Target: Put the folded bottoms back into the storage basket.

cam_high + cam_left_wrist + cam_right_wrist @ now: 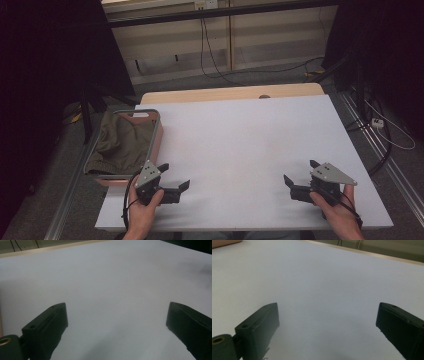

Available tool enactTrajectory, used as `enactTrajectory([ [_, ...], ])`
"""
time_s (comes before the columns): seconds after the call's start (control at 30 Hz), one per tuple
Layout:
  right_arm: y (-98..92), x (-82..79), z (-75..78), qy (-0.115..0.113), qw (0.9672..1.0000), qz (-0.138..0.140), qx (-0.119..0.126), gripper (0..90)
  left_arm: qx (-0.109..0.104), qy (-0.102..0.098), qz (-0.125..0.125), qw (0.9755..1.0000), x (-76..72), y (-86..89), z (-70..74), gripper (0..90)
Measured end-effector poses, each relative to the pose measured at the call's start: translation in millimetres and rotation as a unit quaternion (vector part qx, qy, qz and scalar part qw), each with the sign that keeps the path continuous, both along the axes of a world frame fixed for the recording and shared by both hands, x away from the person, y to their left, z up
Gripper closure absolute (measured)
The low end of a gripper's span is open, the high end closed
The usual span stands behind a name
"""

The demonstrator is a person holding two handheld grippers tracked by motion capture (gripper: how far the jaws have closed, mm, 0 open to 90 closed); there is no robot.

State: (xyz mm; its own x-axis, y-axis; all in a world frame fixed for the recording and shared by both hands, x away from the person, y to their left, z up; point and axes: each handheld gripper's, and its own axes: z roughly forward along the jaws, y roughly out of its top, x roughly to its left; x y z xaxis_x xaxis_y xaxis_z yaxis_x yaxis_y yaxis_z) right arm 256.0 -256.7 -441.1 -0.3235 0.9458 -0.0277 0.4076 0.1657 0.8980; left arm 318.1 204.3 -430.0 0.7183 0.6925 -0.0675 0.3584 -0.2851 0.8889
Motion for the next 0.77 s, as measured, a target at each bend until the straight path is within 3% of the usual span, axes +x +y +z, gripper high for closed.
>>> enactTrajectory([
  [0.33, -5.7, -13.1, -2.5, -0.019, 0.9998, -0.007, 0.01, 3.3, -0.002, -0.004, 0.01, 0.9999, -5.9, 5.8, -0.8, 3.9],
  [0.43, -6.9, -12.1, -3.2, -0.019, 0.9995, -0.011, 0.022, 2.6, -0.002, -0.011, 0.011, 0.9999, -5.1, 7.5, 0.7, 3.9],
  [0.53, -6.3, -10.1, -3.9, -0.022, 0.9995, -0.012, 0.017, 2.8, -0.018, -0.002, 0.021, 0.9996, -4.3, 10.0, 0.5, 4.5],
  [0.77, -2.1, -7.4, -4.4, -0.026, 0.9995, -0.006, 0.015, 2.5, -0.016, -0.003, 0.012, 0.9998, -3.4, 7.7, 2.1, 3.8],
])
